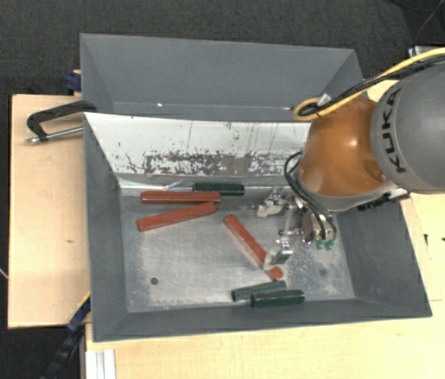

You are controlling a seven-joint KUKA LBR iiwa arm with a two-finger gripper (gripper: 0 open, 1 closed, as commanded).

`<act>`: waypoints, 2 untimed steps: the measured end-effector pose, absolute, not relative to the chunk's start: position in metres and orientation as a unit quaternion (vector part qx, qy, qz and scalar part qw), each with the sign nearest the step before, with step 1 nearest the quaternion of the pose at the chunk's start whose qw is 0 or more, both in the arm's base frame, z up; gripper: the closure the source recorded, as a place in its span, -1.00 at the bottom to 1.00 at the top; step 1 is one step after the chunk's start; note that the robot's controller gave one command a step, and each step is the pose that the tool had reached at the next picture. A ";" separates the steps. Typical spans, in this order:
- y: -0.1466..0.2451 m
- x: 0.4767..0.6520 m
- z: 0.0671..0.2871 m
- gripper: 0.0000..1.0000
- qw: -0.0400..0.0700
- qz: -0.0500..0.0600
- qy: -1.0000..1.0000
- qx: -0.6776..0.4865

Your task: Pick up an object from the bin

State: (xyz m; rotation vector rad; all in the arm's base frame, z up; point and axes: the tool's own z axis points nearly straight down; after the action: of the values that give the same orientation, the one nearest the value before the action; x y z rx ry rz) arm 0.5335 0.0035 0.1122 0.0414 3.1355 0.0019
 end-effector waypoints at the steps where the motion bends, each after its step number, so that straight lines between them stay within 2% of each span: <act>1: 0.020 0.524 0.084 -1.00 -0.002 0.001 1.000 0.015; 2: 0.029 0.527 0.100 -1.00 0.003 0.001 0.997 0.076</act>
Offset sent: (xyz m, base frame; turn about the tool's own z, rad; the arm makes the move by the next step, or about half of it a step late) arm -0.0080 0.0252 -0.0122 0.1250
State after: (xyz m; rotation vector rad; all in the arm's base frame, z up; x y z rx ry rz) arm 0.5266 0.0288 0.0999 0.2372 3.1271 0.0029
